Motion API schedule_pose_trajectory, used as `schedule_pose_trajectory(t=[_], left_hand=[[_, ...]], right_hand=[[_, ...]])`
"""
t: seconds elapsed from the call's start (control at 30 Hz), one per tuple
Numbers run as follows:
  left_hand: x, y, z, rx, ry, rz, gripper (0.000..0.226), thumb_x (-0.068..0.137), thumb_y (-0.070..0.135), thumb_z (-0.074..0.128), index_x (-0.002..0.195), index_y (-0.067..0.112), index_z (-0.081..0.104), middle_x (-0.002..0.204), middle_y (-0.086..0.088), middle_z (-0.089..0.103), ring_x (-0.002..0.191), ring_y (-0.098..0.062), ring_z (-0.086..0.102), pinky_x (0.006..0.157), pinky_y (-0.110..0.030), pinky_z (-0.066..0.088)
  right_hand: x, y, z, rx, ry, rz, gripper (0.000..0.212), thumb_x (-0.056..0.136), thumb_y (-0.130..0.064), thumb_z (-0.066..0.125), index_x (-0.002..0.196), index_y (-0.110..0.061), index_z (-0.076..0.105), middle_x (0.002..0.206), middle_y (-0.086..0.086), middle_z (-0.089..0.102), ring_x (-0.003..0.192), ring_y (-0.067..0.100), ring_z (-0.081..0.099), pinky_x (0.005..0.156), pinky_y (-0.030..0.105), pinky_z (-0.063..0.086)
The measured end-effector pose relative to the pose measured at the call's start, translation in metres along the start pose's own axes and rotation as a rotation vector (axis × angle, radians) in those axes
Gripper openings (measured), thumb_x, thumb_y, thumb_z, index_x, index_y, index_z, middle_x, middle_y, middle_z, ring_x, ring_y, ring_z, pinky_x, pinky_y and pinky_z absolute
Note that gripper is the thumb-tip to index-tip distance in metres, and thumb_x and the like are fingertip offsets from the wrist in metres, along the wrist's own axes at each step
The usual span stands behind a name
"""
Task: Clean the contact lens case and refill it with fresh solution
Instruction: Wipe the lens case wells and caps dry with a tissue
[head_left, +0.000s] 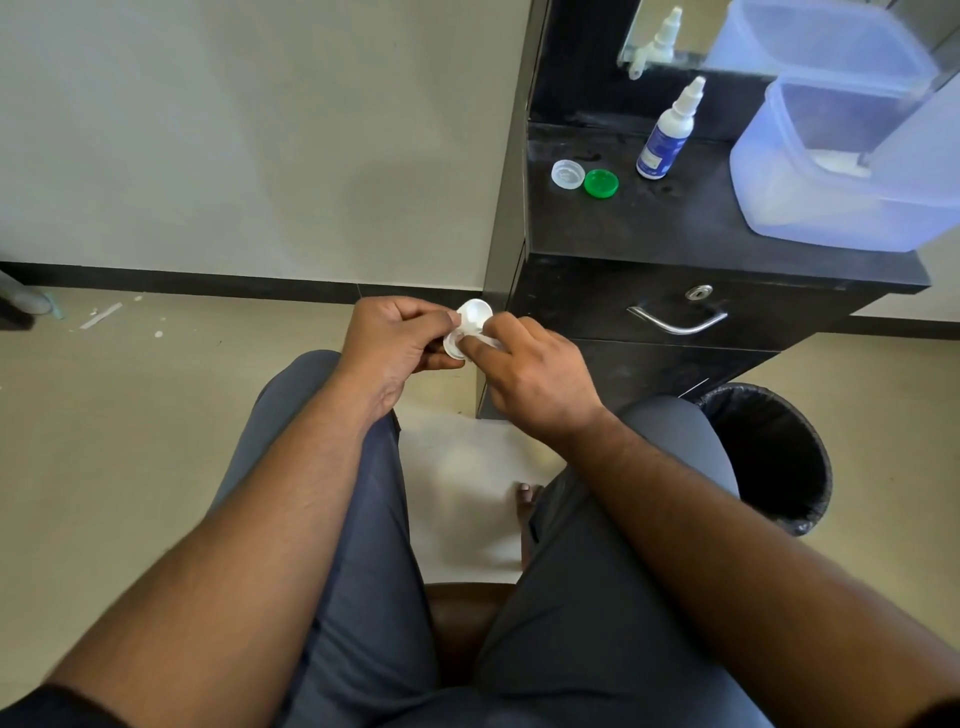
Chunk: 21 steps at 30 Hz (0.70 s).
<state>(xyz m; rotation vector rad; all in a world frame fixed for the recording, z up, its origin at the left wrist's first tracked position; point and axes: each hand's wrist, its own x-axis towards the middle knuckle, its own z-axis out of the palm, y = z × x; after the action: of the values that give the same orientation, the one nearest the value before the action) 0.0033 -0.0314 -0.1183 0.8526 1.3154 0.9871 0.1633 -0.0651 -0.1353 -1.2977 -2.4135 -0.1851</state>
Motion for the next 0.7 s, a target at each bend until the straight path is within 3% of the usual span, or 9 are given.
schedule_pose_trajectory(t=[0.17, 0.33, 0.57, 0.7], left_hand=[[-0.002, -0.001, 0.005, -0.101, 0.061, -0.044, 0.005, 0.081, 0.001, 0.070, 0.077, 0.001, 0.071, 0.063, -0.010, 0.069, 0.054, -0.019, 0.066, 0.056, -0.031, 0.061], [-0.005, -0.005, 0.007, -0.197, 0.107, -0.119, 0.004, 0.080, 0.002, 0.072, 0.077, 0.002, 0.070, 0.072, -0.014, 0.073, 0.063, -0.024, 0.071, 0.055, -0.032, 0.059], [-0.004, -0.007, 0.003, -0.161, 0.072, -0.166, 0.004, 0.081, -0.001, 0.070, 0.078, -0.001, 0.067, 0.071, -0.014, 0.072, 0.059, -0.022, 0.070, 0.057, -0.035, 0.061], [-0.005, -0.005, 0.001, -0.134, 0.045, -0.181, 0.003, 0.082, -0.001, 0.069, 0.082, -0.003, 0.068, 0.076, -0.016, 0.072, 0.061, -0.024, 0.071, 0.057, -0.034, 0.061]], right_hand=[[0.000, -0.015, 0.003, 0.119, -0.020, 0.204, 0.028, 0.083, -0.008, 0.067, 0.111, -0.007, 0.068, 0.092, 0.012, 0.063, 0.070, 0.024, 0.059, 0.053, 0.024, 0.040], [0.002, -0.028, 0.003, 0.352, -0.036, 0.403, 0.025, 0.090, -0.005, 0.055, 0.112, -0.009, 0.068, 0.089, 0.007, 0.055, 0.072, 0.023, 0.056, 0.055, 0.032, 0.050], [-0.002, -0.009, 0.004, 0.550, -0.161, 0.318, 0.030, 0.094, -0.007, 0.055, 0.123, -0.013, 0.064, 0.094, 0.001, 0.048, 0.083, 0.015, 0.050, 0.067, 0.031, 0.050], [-0.003, -0.003, -0.002, 0.311, -0.220, 0.161, 0.041, 0.091, -0.004, 0.056, 0.130, -0.018, 0.058, 0.100, 0.011, 0.055, 0.079, 0.021, 0.054, 0.056, 0.029, 0.042]])
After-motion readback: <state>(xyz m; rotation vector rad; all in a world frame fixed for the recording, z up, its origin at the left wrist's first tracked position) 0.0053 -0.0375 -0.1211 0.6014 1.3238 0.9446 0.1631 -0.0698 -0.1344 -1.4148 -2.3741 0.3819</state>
